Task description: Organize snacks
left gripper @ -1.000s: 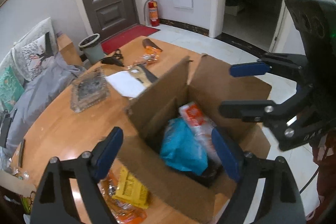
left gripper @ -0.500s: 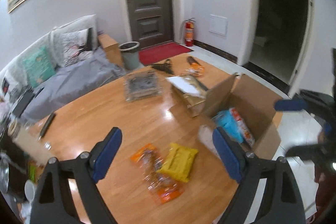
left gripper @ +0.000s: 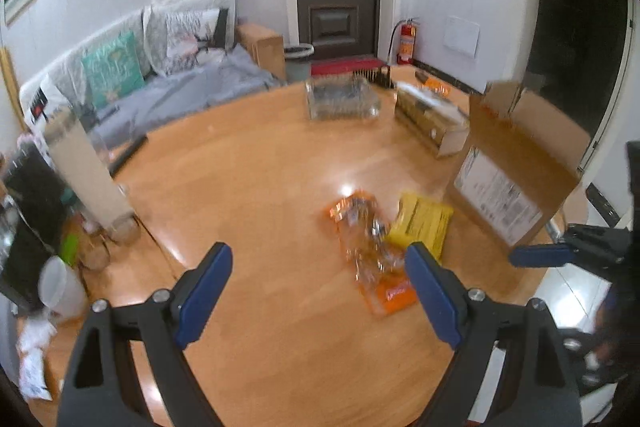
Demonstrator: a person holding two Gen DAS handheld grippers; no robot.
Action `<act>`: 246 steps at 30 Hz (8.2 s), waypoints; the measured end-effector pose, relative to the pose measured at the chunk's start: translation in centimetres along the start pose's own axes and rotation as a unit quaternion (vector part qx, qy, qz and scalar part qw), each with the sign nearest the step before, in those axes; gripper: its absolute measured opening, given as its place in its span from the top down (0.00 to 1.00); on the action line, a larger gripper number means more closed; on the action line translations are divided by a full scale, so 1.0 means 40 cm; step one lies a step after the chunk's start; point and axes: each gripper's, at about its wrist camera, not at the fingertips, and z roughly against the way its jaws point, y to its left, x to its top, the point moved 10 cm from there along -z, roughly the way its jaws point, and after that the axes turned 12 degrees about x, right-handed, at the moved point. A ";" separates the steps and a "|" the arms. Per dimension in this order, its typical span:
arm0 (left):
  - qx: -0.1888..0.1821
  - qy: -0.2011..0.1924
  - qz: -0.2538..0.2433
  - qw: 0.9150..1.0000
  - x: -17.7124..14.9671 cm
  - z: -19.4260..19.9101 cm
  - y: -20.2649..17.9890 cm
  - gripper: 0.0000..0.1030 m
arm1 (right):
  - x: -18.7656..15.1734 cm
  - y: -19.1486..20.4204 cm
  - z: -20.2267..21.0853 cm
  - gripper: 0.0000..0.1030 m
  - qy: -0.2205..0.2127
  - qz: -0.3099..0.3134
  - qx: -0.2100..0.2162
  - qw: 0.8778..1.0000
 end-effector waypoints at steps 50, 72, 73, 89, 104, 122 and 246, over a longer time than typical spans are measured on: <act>-0.011 0.089 0.003 0.996 -0.205 -0.285 -0.015 0.42 | 0.043 -0.369 -0.278 0.12 0.001 -0.108 -0.202 0.973; 0.009 0.078 -0.044 0.996 -0.176 -0.305 -0.058 0.40 | -0.031 -0.350 -0.226 0.33 0.028 -0.045 -0.186 0.981; 0.011 0.077 -0.046 0.996 -0.173 -0.307 -0.058 0.42 | -0.036 -0.348 -0.221 0.33 0.028 -0.044 -0.183 0.982; -0.040 0.073 -0.016 0.996 -0.181 -0.241 -0.022 0.96 | -0.089 -0.268 -0.210 0.33 0.047 0.025 -0.120 0.991; -0.061 0.090 -0.073 0.991 -0.130 -0.349 0.040 0.24 | -0.083 -0.255 -0.225 0.33 0.056 0.040 -0.103 0.992; -0.081 0.095 -0.091 0.988 -0.126 -0.349 -0.023 0.24 | -0.078 -0.261 -0.224 0.33 0.053 0.037 -0.091 0.994; -0.036 -0.067 0.009 0.997 0.120 0.109 -0.008 0.41 | 0.169 -0.031 0.143 0.34 -0.110 0.136 -0.068 0.982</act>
